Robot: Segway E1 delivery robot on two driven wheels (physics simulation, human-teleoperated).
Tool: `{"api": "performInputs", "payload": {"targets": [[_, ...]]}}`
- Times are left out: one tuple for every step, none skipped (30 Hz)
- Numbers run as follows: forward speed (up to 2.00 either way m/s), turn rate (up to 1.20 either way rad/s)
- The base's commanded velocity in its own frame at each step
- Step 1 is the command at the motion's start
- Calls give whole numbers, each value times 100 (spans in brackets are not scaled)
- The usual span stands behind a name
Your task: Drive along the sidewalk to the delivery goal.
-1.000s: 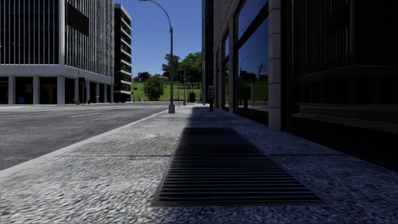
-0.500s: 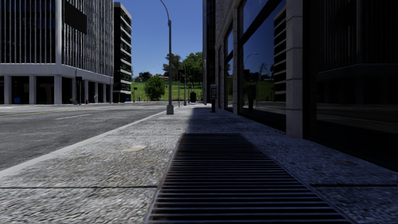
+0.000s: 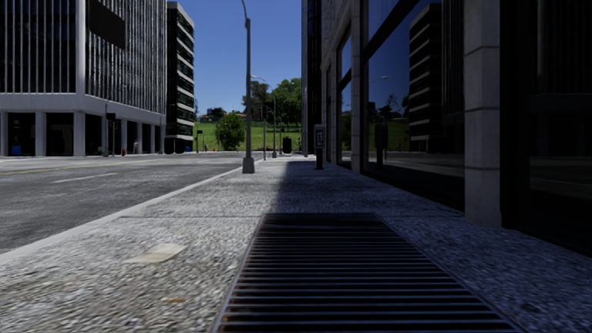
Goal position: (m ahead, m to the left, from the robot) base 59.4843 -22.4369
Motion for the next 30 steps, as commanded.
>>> {"api": "performInputs", "payload": {"targets": [[200, 0], [200, 0], [200, 0], [200, 0], [200, 0], [200, 0], [200, 0], [200, 0], [200, 0], [200, 0], [200, 0], [200, 0], [200, 0], [200, 0], [200, 0], [200, 0], [200, 0], [200, 0], [200, 0], [200, 0], [200, 0], [200, 0], [200, 0], [200, 0], [200, 0], [200, 0], [200, 0], [200, 0], [200, 0], [200, 0]]}}
